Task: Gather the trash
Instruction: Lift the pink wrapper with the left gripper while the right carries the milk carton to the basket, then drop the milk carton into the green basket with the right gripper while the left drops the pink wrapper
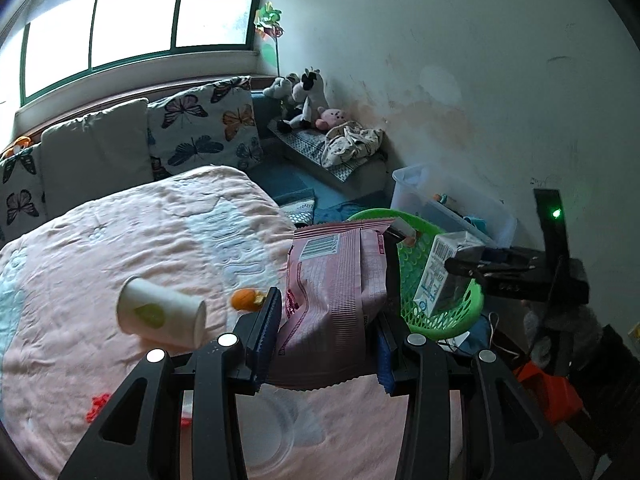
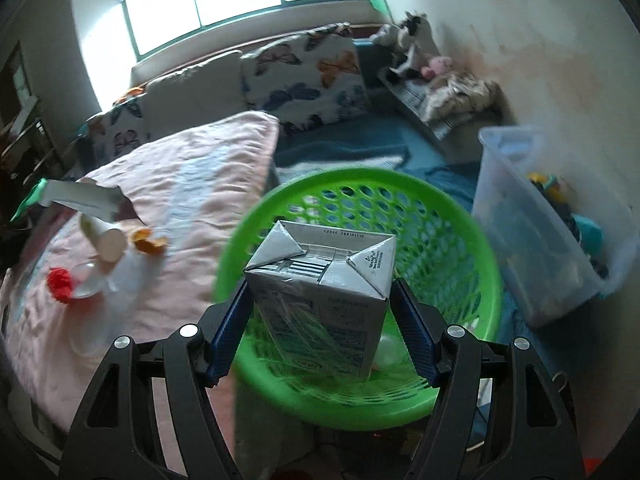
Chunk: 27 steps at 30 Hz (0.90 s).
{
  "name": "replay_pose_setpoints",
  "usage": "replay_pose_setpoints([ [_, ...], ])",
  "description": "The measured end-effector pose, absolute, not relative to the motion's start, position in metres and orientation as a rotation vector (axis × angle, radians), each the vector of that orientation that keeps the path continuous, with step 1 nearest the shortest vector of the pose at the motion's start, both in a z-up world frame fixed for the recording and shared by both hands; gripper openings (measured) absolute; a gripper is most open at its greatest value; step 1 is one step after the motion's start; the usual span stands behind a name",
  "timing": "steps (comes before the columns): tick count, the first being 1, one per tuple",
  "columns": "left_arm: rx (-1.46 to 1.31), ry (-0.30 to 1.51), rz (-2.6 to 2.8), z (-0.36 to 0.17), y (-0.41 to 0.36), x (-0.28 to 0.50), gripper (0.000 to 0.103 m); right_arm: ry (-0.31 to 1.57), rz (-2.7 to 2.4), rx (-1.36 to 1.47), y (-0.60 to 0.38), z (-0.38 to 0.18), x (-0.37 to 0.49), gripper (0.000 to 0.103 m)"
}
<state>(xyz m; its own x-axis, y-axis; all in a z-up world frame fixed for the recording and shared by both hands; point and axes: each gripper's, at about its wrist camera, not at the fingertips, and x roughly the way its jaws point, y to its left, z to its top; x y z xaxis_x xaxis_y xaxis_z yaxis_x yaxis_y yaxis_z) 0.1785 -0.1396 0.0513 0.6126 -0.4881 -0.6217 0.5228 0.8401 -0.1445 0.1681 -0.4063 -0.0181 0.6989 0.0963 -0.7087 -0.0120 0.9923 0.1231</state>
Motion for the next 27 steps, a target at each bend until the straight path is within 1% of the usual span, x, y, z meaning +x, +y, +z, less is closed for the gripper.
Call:
replay_pose_setpoints([
  [6,0.065,0.729,-0.600,0.045,-0.160,0.195,0.040,0.828,0.019,0.093,-0.415,-0.041,0.177,0.071],
  [11,0.058,0.757,-0.618,0.039,-0.176,0.208,0.040,0.819,-0.005,0.083,-0.419,-0.047,0.177,0.076],
  [19,0.081,0.791,-0.668,0.030,-0.219,0.223,0.040,0.753,0.002,0.103,-0.427,-0.027,0.156,0.077],
  [27,0.136,0.850,-0.718,0.011,-0.269,0.234,0.040,0.687,-0.009,0.128,-0.436,-0.011,0.118,0.079],
])
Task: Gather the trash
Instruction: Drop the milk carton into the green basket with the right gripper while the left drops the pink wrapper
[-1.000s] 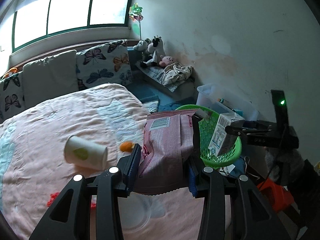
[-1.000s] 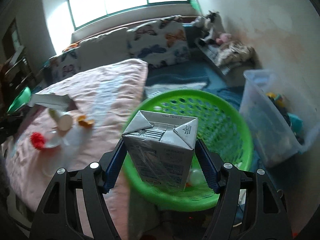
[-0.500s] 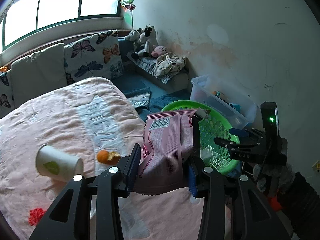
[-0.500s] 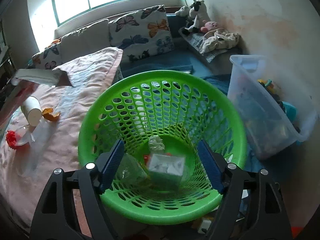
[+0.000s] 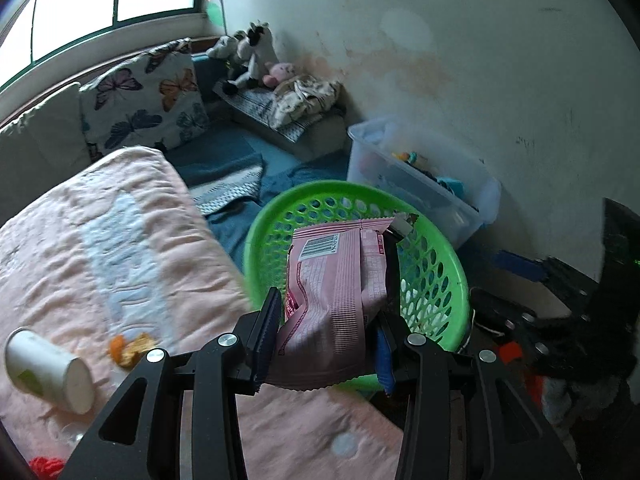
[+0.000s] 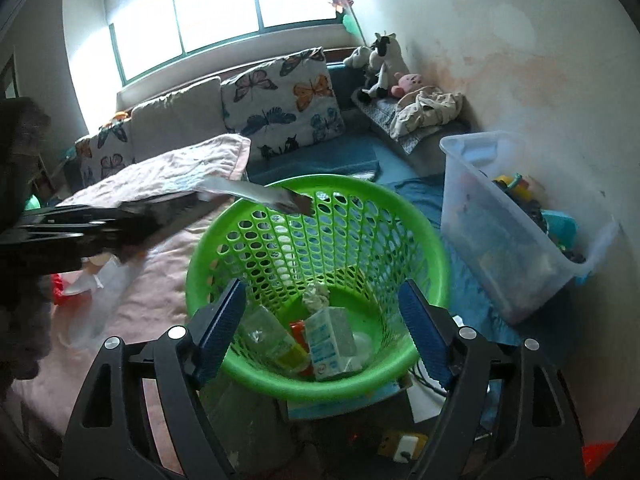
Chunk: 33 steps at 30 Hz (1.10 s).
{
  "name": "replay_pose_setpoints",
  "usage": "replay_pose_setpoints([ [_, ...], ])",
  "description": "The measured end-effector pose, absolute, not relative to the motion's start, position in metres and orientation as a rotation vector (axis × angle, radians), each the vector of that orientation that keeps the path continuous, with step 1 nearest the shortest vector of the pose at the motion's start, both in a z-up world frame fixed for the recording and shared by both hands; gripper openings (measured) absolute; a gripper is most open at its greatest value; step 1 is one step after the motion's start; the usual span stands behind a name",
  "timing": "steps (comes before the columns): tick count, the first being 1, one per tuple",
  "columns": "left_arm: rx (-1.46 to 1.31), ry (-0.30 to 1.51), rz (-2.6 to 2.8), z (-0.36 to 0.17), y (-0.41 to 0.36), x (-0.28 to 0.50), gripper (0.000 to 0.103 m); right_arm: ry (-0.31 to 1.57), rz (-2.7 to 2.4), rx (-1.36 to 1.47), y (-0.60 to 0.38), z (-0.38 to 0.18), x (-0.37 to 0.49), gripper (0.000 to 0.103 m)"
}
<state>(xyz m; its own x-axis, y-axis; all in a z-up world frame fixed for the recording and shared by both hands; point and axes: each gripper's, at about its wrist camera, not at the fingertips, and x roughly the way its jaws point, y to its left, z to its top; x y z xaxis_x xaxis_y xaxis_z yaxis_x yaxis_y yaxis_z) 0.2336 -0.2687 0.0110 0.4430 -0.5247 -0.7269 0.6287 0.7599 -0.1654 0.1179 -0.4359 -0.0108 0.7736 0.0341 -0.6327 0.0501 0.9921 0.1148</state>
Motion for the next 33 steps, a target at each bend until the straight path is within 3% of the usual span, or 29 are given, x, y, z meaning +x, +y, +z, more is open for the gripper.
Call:
replay_pose_setpoints([
  [16,0.180,0.909,-0.731,-0.016,-0.321,0.246,0.049,0.671,-0.034,0.247,-0.461,-0.014,0.087,0.079],
  [20,0.164,0.910,-0.734,-0.019,-0.321,0.247,0.063,0.671,-0.029,0.255,-0.461,-0.015,0.088,0.079],
  [33,0.113,0.880,-0.689,-0.005,-0.278,0.231,0.063,0.663,0.025,0.240,-0.436,-0.007,0.086,0.079],
])
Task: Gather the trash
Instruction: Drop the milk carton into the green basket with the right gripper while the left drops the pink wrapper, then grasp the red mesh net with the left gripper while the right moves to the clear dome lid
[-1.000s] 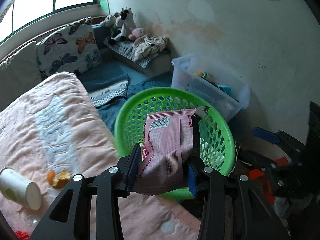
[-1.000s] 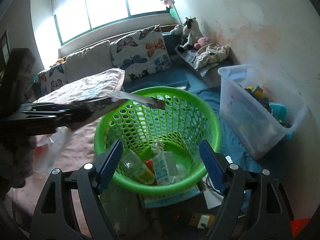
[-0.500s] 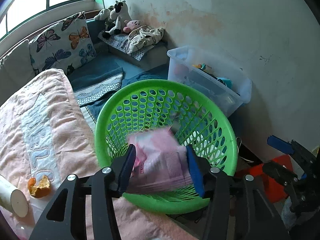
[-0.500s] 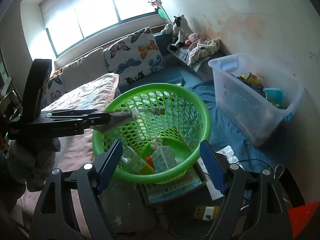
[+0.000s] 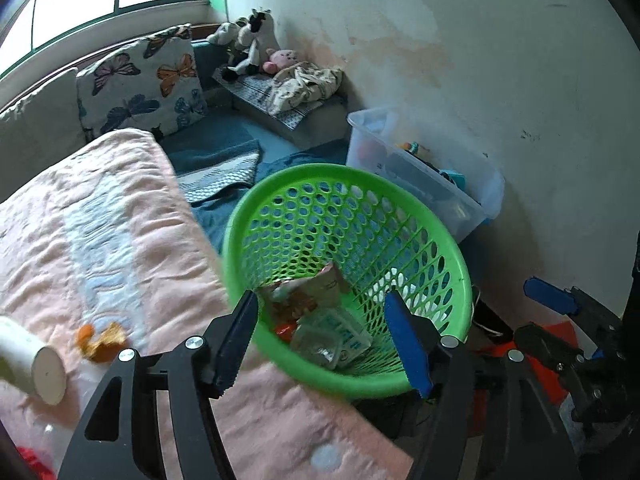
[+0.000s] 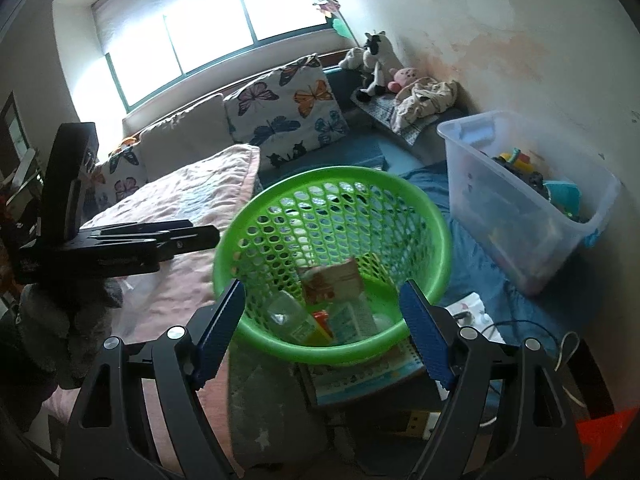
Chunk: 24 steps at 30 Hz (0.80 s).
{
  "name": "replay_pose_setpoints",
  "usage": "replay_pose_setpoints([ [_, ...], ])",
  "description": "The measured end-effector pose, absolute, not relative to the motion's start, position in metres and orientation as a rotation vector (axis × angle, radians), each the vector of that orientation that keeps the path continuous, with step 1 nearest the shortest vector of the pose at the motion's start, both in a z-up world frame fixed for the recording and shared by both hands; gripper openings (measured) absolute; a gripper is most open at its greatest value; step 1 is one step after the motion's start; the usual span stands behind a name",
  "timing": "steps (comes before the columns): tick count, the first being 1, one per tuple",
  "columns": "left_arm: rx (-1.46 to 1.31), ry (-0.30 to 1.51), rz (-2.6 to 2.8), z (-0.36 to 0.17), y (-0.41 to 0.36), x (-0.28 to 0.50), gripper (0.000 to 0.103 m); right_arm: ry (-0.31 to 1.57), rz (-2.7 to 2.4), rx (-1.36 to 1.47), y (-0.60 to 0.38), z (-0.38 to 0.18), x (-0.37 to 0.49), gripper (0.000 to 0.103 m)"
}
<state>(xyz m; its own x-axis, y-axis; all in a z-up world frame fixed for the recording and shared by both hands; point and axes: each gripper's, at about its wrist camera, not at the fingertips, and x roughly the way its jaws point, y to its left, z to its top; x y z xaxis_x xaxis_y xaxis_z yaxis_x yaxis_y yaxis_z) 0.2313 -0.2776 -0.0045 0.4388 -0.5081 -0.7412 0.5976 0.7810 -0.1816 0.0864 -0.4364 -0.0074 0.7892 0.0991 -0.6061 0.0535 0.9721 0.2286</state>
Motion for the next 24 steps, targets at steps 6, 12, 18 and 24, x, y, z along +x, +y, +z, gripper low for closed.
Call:
replay_pose_setpoints([
  [6,0.105,0.839,-0.633,0.005,-0.242,0.211,0.063,0.658,0.063,0.222,-0.416,-0.002,0.085,0.080],
  [12,0.054,0.812,-0.566,0.011,-0.197,0.191,0.063,0.661,0.108,0.200,-0.391,0.000,0.086,0.081],
  [18,0.028,0.787,-0.474,0.014,-0.151,0.175,0.063,0.653,0.156,0.176,-0.363,0.006,0.090,0.081],
  [24,-0.005,0.754,-0.336,0.015,-0.091,0.164,0.065,0.653,0.199,0.158,-0.339,0.008,0.093,0.081],
])
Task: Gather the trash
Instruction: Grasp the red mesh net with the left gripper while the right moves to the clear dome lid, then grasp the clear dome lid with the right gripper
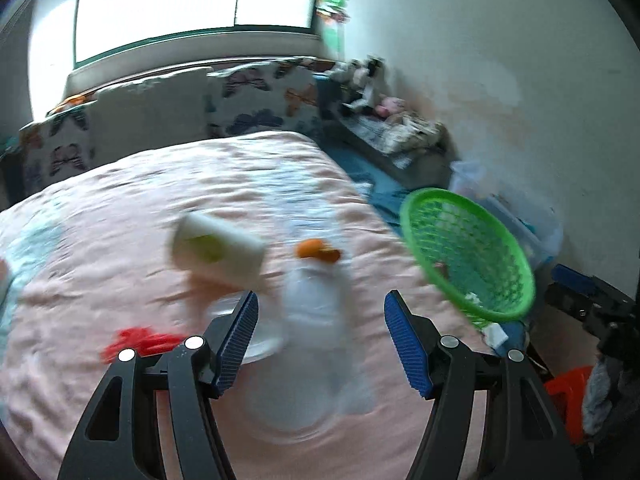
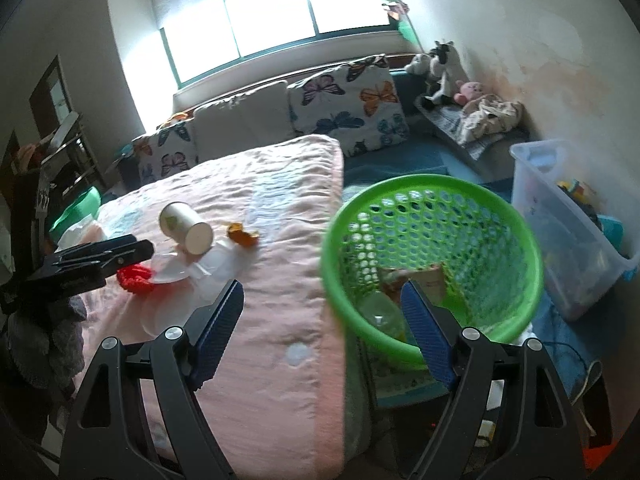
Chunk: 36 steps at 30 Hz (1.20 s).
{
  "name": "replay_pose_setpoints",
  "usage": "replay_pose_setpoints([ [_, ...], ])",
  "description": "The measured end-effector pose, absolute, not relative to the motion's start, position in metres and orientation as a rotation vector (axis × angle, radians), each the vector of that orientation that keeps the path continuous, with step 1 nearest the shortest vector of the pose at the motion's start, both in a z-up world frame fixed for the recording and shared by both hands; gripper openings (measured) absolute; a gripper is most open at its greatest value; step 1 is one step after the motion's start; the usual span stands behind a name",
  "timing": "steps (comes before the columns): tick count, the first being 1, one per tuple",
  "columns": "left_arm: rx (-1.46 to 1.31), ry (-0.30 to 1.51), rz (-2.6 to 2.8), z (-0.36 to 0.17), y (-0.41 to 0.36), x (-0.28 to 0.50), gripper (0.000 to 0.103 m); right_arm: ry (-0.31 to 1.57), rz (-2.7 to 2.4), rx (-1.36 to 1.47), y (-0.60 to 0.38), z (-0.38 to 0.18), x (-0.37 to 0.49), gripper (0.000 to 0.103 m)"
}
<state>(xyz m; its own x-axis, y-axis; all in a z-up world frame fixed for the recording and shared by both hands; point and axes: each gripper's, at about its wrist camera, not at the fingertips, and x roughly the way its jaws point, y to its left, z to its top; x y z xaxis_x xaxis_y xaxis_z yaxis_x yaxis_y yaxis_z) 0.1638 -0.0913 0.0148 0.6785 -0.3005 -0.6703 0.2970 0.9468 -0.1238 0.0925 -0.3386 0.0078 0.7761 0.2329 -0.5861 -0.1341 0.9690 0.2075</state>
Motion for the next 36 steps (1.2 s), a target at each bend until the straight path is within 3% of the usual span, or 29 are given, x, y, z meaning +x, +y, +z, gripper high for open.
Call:
replay_pose_setpoints([
  [12,-0.126,0.788,-0.068,-0.011,0.025,0.169,0.070,0.670,0.279,0.118,-0.294,0.008,0.106,0.081],
  [22,-0.268,0.901,-0.130,-0.050,0.043,0.190,0.070,0.694,0.342,0.085,-0.257,0.008,0.121,0.081],
  [30,-0.273,0.913,-0.173,-0.057,0.040,0.192,0.035,0.719,0.398,0.063,-0.228,0.003,0.132,0.081],
  [36,-0.260,0.872,-0.169,-0.045,0.046,0.181,0.027,0.731,0.445,0.040,-0.203,0.000,0.143,0.081],
])
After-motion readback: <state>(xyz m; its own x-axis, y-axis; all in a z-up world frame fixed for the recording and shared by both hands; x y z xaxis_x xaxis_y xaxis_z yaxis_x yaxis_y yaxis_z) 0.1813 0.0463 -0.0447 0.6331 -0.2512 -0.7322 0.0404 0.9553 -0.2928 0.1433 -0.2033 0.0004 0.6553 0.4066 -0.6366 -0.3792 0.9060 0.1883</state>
